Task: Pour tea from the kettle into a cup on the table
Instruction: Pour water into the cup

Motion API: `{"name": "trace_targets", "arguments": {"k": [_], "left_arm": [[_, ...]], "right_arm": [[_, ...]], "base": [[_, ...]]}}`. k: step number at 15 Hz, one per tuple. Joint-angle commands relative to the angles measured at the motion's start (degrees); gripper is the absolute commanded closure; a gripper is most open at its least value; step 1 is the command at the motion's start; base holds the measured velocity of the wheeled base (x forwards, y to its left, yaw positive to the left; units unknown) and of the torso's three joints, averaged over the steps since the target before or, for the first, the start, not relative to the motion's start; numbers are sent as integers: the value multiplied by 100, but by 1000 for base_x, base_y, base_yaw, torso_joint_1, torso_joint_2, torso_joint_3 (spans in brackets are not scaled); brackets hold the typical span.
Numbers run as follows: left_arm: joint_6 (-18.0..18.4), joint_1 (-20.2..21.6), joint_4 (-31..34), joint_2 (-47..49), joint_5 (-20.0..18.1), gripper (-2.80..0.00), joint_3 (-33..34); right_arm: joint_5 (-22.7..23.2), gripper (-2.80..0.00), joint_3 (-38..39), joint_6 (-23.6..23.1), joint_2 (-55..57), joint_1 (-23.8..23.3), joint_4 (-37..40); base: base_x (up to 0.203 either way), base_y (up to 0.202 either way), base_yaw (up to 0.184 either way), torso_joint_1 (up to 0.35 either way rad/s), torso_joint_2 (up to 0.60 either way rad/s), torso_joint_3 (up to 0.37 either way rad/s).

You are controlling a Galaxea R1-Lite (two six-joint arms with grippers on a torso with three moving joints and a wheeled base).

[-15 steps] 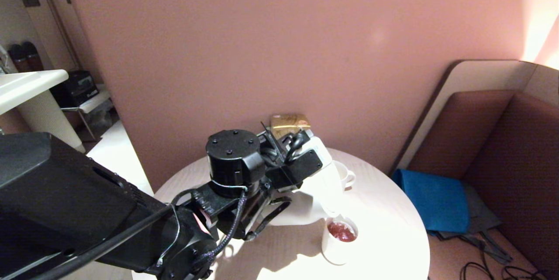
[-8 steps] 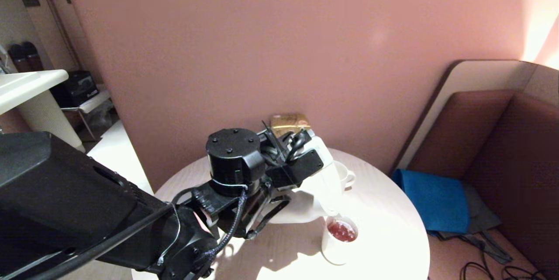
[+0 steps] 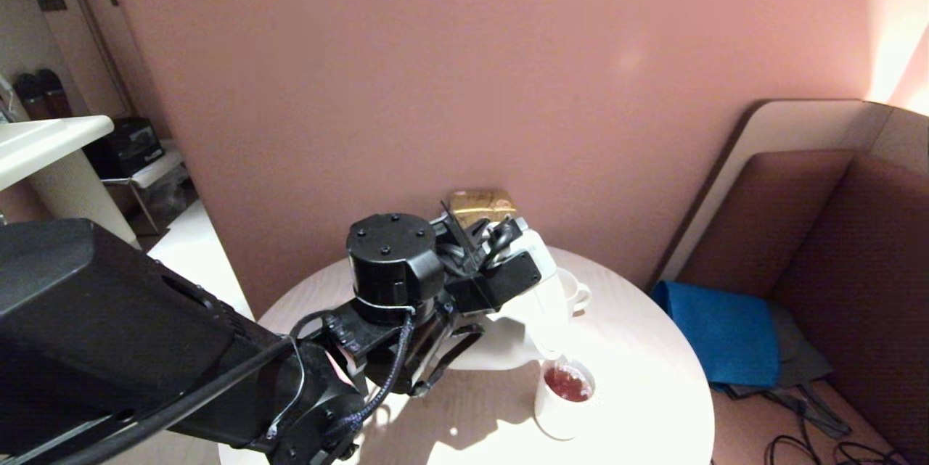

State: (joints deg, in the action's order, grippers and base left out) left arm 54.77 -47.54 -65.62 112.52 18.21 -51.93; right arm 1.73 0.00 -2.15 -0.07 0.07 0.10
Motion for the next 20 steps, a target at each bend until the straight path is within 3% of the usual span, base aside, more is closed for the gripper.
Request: {"name": "trace_targets", "arguments": {"k": [1,20], "left_arm": [[107,-1,-43,11,16,0,-1],[93,6,-117,80,7,0,-128]], "right_arm": [[3,0,0,-5,7,1,-1],[3,0,0,-5,7,1,-1]], "base": [[0,0,0,0,0,0],[0,0,0,0,0,0]]}}
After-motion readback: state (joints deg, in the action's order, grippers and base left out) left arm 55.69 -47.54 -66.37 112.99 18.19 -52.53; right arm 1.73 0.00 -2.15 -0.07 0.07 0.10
